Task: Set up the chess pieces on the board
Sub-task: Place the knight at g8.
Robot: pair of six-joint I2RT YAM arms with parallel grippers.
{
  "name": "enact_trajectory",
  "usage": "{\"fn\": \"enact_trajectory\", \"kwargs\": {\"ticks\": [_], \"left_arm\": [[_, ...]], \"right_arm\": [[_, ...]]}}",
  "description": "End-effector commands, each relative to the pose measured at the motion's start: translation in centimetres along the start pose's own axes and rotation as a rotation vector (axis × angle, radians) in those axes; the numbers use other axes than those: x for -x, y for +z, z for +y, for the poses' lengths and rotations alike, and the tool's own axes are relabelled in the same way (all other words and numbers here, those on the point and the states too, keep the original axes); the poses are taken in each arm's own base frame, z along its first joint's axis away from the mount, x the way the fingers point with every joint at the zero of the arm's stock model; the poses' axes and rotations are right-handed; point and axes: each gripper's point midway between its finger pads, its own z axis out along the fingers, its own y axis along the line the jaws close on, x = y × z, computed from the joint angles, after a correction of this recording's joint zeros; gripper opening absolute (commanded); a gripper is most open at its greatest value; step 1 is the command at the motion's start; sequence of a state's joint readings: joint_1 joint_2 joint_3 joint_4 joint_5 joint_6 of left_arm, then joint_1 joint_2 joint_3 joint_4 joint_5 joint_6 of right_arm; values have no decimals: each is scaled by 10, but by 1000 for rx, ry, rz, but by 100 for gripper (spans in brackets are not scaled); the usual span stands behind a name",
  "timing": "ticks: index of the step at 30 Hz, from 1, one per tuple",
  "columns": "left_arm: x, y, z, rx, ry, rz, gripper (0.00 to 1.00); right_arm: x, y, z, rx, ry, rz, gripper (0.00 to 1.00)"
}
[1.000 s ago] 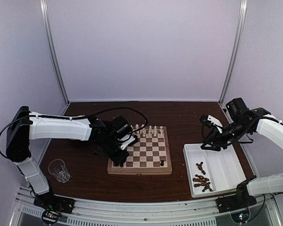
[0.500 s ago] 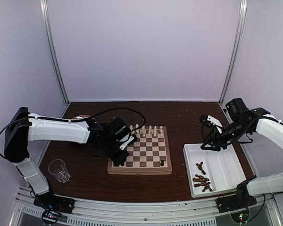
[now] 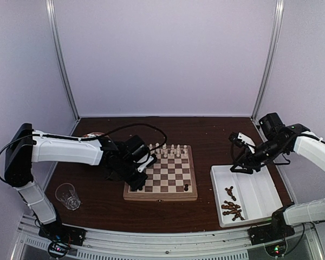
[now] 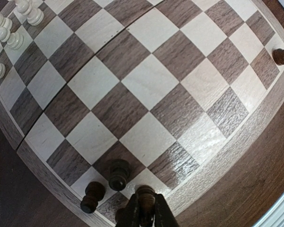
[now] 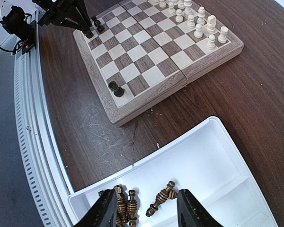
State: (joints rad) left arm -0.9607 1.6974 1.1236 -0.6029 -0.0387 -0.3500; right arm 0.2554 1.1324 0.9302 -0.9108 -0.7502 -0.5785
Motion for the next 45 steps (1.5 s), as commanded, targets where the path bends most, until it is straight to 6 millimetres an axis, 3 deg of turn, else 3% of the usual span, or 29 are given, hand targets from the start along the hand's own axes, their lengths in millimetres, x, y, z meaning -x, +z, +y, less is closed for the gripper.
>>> {"fn": "enact_trajectory", "kwargs": {"ticks": [1,22,24,27,29,32,35,39,45], "left_arm": [[9,-12,3,-3,-20,-42,13],[13,-29,-3,-38,-24,-55,17],[18,-35,-6,-51,-22,-70,17],[29,-54,-25,-150,8,-116,17],[41,-71,-44,-208,56,-169,17],[59,-92,-78,-290,123,-248,19],[77,-99,-98,-331,131,-307,19],[95,-97,-111,-386,83,-373,19],[108,-91,-118,-421,9,-408,20]], "right_arm": [[-2,0,-2,-6,-3,2,47],[-1,-1,-1,-3,-6,-2,47],[-1,-1,0,-1,-5,-3,47],[-4,-2,2,2,-33,12,47],[-11,-4,6,5,-80,48,46],[-42,0,7,-12,-166,171,42],[-73,11,12,-21,-246,305,38],[-97,28,4,-79,-319,414,34],[-100,45,-11,-87,-280,486,29]]}}
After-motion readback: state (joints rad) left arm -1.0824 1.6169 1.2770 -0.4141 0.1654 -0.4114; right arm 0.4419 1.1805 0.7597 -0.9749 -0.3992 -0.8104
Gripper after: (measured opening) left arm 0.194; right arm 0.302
